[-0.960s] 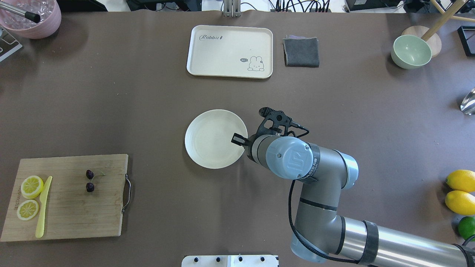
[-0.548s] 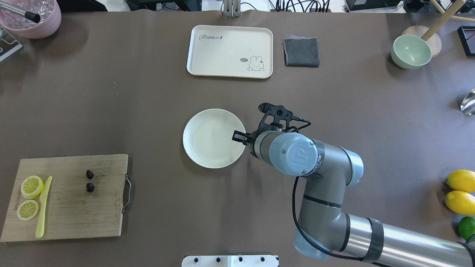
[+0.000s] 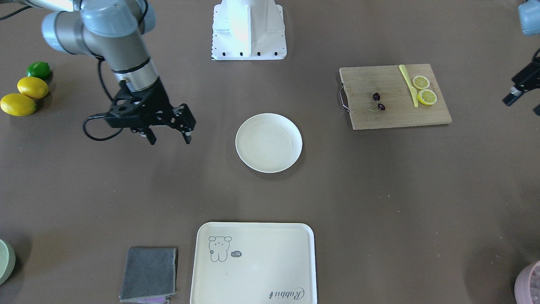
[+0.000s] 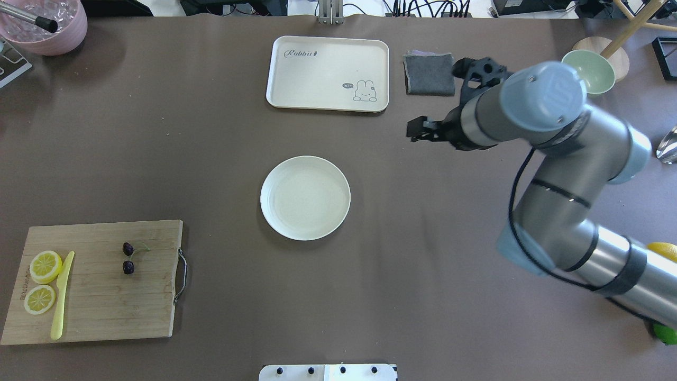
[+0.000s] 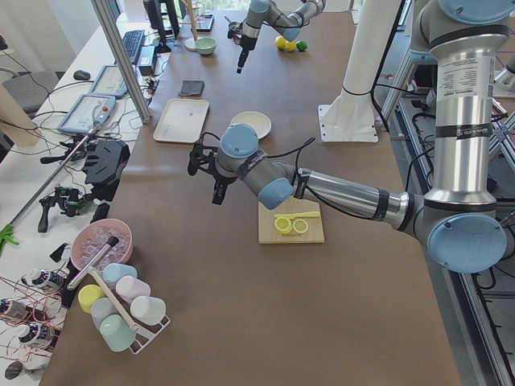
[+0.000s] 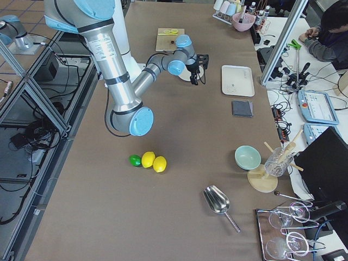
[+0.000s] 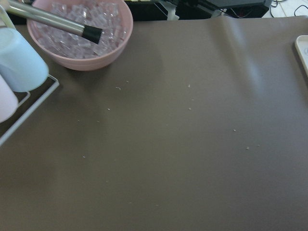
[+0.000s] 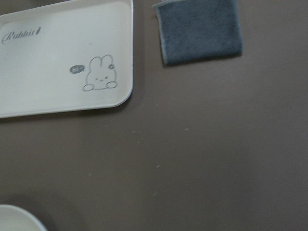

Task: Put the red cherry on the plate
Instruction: 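Release the plate and withdraw the right arm while the left arm reaches the cutting board, then lower the left gripper onto the dark red cherries and grasp their stems, then carry the cherries with the left gripper over the white plate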

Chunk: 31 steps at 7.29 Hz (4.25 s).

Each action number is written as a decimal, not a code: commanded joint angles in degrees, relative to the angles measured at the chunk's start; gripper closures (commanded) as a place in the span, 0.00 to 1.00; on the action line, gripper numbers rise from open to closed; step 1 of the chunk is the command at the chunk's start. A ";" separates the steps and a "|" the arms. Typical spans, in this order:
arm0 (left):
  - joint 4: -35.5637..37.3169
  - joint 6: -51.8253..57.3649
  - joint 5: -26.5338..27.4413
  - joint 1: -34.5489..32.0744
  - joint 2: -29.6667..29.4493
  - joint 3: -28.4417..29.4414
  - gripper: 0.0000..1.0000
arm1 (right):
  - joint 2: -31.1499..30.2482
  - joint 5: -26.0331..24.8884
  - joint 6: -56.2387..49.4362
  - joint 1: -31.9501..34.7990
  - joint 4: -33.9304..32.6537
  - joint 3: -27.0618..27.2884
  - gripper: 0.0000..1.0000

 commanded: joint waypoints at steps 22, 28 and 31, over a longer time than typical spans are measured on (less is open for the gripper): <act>-6.12 -22.68 35.93 46.38 -0.40 -7.26 1.00 | -20.02 20.07 -39.36 28.61 0.05 1.25 0.00; 5.93 -33.93 36.55 45.41 -29.61 5.94 0.47 | -21.78 19.54 -38.57 29.22 0.22 1.07 0.00; 6.02 -34.90 39.09 45.33 -30.49 5.85 0.03 | -22.48 18.84 -39.36 29.75 0.31 0.99 0.00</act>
